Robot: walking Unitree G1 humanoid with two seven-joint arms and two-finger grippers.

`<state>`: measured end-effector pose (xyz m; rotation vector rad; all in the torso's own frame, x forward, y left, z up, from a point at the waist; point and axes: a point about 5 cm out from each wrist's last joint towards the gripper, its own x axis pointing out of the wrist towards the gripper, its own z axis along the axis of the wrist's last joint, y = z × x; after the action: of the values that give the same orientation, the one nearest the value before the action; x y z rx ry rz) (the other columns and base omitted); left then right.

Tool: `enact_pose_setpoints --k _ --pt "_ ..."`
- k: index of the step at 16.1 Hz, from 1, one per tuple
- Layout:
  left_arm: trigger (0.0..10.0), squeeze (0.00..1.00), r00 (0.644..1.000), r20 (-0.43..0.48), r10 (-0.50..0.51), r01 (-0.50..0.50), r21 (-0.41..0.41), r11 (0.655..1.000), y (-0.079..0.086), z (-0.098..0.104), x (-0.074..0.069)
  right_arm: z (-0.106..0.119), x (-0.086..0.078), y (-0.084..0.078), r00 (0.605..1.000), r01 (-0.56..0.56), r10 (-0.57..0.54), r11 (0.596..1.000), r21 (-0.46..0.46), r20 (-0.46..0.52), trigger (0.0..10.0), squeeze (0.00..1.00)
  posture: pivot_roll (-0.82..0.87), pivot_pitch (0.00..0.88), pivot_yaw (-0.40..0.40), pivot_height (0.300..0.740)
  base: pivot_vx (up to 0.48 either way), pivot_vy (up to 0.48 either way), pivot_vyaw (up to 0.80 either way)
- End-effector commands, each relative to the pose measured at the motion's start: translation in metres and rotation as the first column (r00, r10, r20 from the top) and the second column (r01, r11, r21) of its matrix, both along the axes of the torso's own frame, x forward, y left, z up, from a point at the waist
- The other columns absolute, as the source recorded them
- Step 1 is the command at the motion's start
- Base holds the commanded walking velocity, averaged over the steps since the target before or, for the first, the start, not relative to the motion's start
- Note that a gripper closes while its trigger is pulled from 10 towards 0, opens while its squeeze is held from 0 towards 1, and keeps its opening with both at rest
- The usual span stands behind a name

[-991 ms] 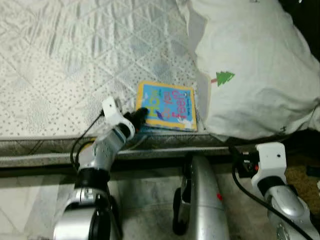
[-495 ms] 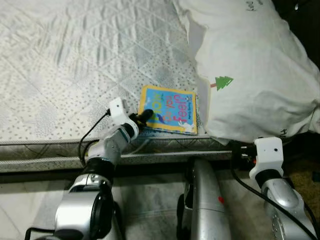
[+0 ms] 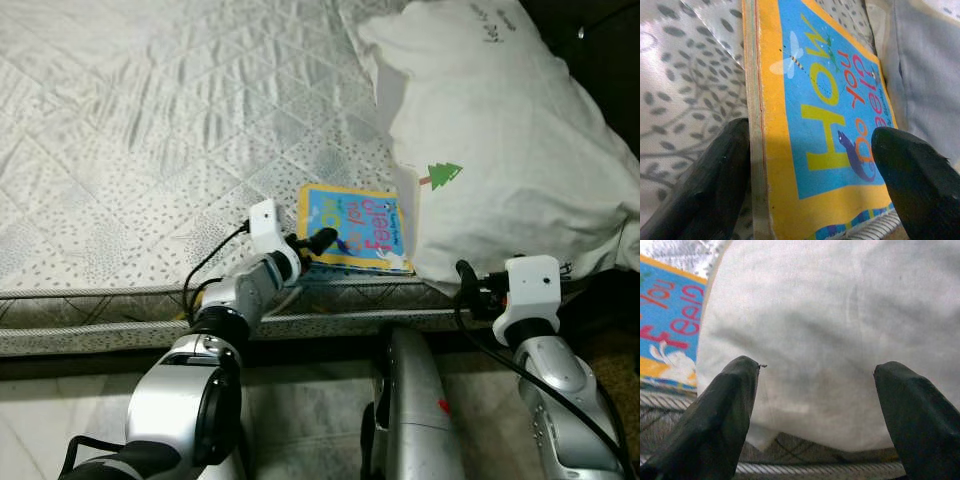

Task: Clean up the room

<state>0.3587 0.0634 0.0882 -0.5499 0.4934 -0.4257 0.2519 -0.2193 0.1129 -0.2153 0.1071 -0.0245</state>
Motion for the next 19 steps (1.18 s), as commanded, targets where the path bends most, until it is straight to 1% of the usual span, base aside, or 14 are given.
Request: enact_pose_setpoints --k 1,2,3,4,5,6,7,8,11,14,15,16,18,19 --pt "10.0 1.00 0.999 0.004 -0.039 0.038 0.015 0.999 -0.007 -0.001 -0.002 -0.003 0.000 -0.001 1.000 0.012 -0.012 1.000 0.000 -0.005 10.0 0.00 -0.15 0.092 -0.011 0.520 0.000 0.000 0.00" --pt "10.0 1.00 0.999 -0.005 -0.040 0.040 0.048 0.998 -0.007 -0.006 -0.004 -0.004 0.003 0.000 1.000 0.008 -0.008 1.000 0.003 0.002 10.0 0.00 -0.14 0.087 -0.009 0.520 0.000 0.000 0.00" --pt "10.0 0.65 0.999 -0.005 -0.039 0.039 0.065 0.997 -0.006 -0.008 -0.005 -0.004 0.004 0.001 1.000 0.006 -0.006 1.000 0.005 0.006 10.0 0.00 -0.14 0.083 -0.007 0.520 0.000 0.000 0.00" --pt "10.0 0.40 0.999 -0.004 -0.042 0.042 0.073 0.996 -0.006 -0.008 -0.006 -0.004 0.005 0.001 1.000 0.005 -0.005 1.000 0.007 0.008 10.0 0.00 -0.14 0.081 -0.005 0.520 0.000 0.000 0.00" --pt "10.0 0.00 0.999 -0.005 -0.053 0.054 0.086 0.995 -0.005 -0.010 -0.007 -0.004 0.007 0.002 1.000 0.005 -0.005 1.000 0.009 0.012 10.0 0.00 -0.14 0.076 0.000 0.520 0.000 0.000 0.00" --pt "10.0 0.00 0.998 0.000 -0.064 0.063 0.110 0.992 -0.003 -0.011 -0.008 -0.004 0.008 0.002 1.000 0.006 -0.006 1.000 0.012 0.016 10.0 0.00 -0.13 0.075 0.002 0.520 0.000 0.000 0.00" --pt "10.0 0.57 0.998 -0.002 -0.065 0.065 0.112 0.992 -0.002 -0.011 -0.008 -0.004 0.009 0.003 1.000 0.006 -0.006 1.000 0.013 0.017 10.0 0.00 -0.13 0.073 0.003 0.520 0.000 0.000 0.00" --pt "10.0 1.00 0.998 -0.010 -0.061 0.062 0.147 0.987 0.002 -0.014 -0.009 -0.005 0.010 0.004 1.000 0.005 -0.006 1.000 0.016 0.020 10.0 0.00 -0.13 0.071 0.005 0.520 0.000 0.000 0.00" --pt "10.0 1.00 0.997 -0.016 -0.077 0.079 0.211 0.974 0.018 -0.021 -0.014 -0.006 0.012 0.004 1.000 0.005 -0.005 1.000 0.017 0.024 10.0 0.00 -0.13 0.058 0.010 0.520 0.000 0.000 0.00" --pt "10.0 1.00 1.000 -0.005 -0.017 0.017 0.246 0.969 0.037 -0.023 -0.020 -0.006 0.019 0.002 0.999 0.006 -0.006 1.000 0.015 0.034 10.0 0.00 -0.11 0.033 0.012 0.520 0.000 0.000 0.00" --pt "10.0 1.00 0.996 0.066 0.059 -0.074 0.265 0.961 0.053 -0.015 -0.023 -0.004 0.025 0.004 0.999 0.001 -0.002 1.000 0.019 0.051 10.0 0.00 -0.10 0.018 0.014 0.520 0.000 0.000 0.00" --pt "10.0 1.00 0.989 0.114 0.090 -0.118 0.269 0.956 0.057 -0.009 -0.023 -0.002 0.028 0.005 0.998 -0.003 0.001 1.000 0.023 0.062 10.0 0.00 -0.10 0.008 0.015 0.520 0.000 0.000 0.00" --pt "10.0 1.00 0.949 0.280 0.143 -0.220 0.267 0.938 0.065 0.011 -0.023 0.004 0.042 0.012 0.995 -0.018 0.014 0.999 0.048 0.095 10.0 0.00 -0.08 0.000 0.018 0.520 0.000 0.000 0.00" --pt "10.0 1.00 0.924 0.345 0.165 -0.253 0.229 0.940 0.067 0.021 -0.027 0.008 0.047 0.017 0.992 -0.036 0.027 0.997 0.072 0.122 10.0 0.00 -0.07 0.000 0.020 0.520 0.000 0.000 0.00"
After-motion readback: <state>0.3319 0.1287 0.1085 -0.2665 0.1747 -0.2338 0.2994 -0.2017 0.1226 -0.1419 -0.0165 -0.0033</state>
